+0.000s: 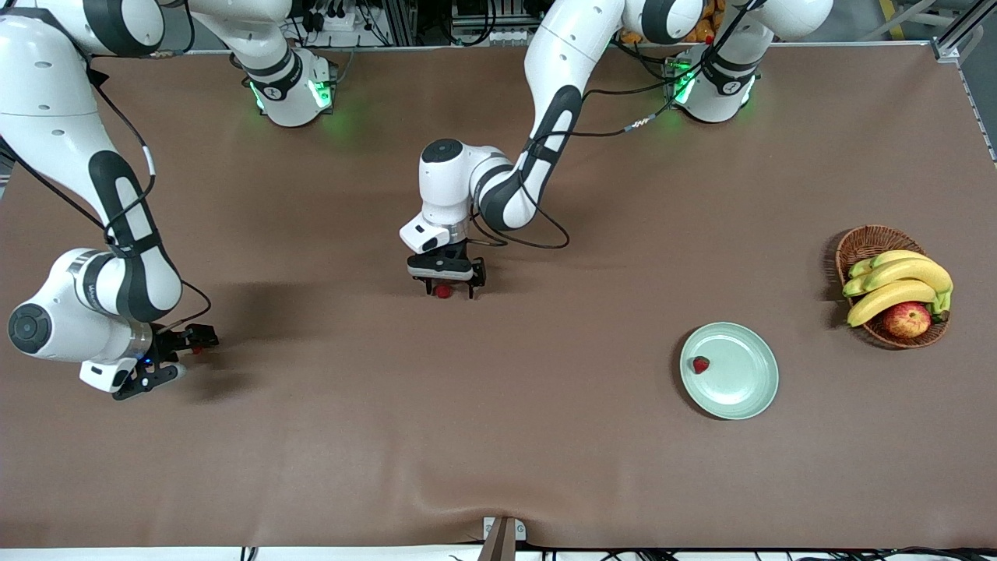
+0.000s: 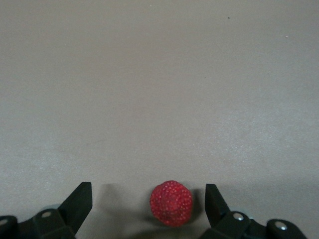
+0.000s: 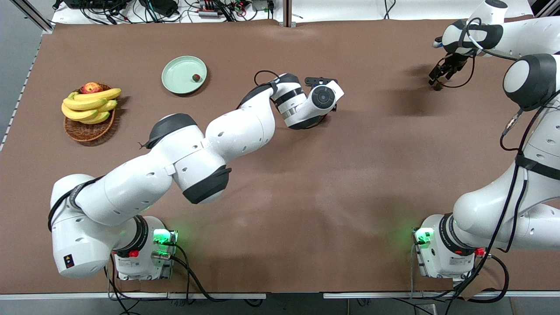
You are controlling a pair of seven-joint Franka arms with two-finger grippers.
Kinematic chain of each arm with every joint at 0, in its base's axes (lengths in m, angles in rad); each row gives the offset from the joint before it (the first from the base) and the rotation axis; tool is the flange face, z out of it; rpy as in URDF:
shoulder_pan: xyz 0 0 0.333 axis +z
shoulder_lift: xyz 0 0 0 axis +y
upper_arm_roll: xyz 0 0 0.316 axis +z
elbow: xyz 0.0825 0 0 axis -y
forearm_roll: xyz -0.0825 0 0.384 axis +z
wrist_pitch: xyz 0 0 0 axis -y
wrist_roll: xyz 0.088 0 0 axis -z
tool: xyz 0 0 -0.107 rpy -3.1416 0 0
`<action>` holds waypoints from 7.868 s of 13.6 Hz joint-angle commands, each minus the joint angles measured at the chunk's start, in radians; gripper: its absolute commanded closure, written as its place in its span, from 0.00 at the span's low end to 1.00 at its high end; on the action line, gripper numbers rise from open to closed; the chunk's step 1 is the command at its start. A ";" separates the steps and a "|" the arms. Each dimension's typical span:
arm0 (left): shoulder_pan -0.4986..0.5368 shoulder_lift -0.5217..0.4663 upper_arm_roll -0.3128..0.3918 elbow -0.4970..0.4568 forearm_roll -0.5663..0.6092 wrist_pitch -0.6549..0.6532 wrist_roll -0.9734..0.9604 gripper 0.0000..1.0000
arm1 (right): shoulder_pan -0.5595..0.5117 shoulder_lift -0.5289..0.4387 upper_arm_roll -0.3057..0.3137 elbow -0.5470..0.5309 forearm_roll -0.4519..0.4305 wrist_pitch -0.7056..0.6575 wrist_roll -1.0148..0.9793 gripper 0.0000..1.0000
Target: Collect all strawberries into plate
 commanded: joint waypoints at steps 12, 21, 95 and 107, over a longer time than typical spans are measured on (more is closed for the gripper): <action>0.021 -0.053 0.024 0.025 -0.039 -0.036 -0.161 1.00 | -0.024 -0.002 0.007 -0.008 -0.071 -0.018 -0.022 0.57; 0.458 -0.243 0.050 0.016 -0.139 -0.358 -0.250 1.00 | -0.004 -0.009 0.013 0.059 -0.049 -0.111 -0.007 0.87; 0.110 -0.105 -0.045 -0.058 0.231 -0.056 -0.477 1.00 | 0.091 -0.631 0.013 0.283 0.017 -0.920 0.516 0.00; 0.685 -0.204 0.018 -0.061 0.110 -0.373 -0.494 1.00 | 0.091 -0.636 0.013 0.286 0.018 -0.923 0.567 0.00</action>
